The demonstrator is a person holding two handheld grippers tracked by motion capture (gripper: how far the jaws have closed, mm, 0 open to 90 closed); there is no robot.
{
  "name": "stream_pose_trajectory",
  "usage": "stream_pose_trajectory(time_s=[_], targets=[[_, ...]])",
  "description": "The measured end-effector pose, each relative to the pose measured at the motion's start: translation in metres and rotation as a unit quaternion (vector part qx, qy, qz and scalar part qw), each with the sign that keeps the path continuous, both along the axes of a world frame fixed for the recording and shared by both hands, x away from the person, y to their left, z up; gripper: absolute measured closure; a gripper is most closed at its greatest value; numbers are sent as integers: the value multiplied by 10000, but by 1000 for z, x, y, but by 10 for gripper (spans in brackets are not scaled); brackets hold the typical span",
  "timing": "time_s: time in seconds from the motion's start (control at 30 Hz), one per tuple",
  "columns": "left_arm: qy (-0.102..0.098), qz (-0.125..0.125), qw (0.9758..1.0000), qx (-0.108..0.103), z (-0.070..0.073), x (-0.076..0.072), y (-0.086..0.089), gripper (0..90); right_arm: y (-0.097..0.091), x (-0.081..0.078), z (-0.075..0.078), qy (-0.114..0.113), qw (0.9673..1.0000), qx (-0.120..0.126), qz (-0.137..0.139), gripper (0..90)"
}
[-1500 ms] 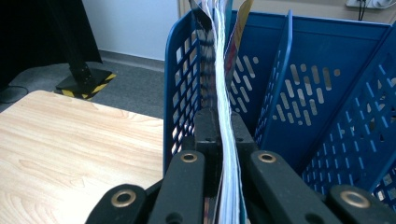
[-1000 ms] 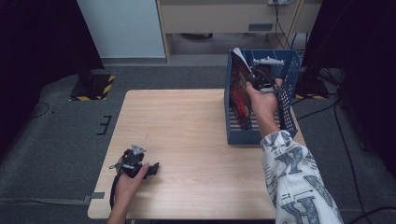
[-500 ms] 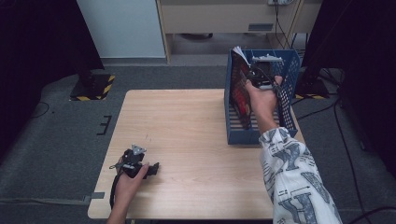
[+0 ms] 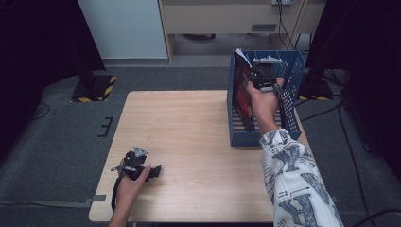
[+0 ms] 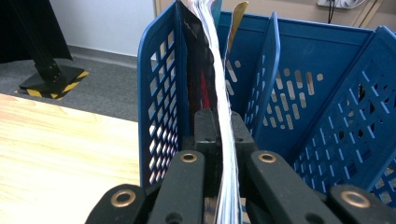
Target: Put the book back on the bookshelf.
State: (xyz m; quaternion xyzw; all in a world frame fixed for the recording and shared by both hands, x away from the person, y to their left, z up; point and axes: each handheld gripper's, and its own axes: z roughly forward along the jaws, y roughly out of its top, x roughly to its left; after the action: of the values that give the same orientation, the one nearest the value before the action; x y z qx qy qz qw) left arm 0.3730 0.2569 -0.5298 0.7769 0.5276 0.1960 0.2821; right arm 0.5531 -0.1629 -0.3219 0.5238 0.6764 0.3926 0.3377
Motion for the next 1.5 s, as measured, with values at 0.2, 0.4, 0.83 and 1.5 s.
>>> stream_pose_trajectory(time_s=[0.2, 0.4, 0.83, 1.5], targets=[[-2, -3, 10000, -1, 0, 0, 0, 32, 1, 0, 0, -11, 10000, -21, 11, 868], [-3, -8, 10000, 0, 0, 0, -1, 33, 9, -3, -1, -62, 9999, -13, 150, 849], [1, -23, 10000, 2, 0, 0, -1, 32, 25, -7, -4, -108, 9988, 9, 473, 778], [0, -25, 10000, 3, 0, 0, -1, 32, 33, -13, -3, -191, 9968, 52, 773, 527]])
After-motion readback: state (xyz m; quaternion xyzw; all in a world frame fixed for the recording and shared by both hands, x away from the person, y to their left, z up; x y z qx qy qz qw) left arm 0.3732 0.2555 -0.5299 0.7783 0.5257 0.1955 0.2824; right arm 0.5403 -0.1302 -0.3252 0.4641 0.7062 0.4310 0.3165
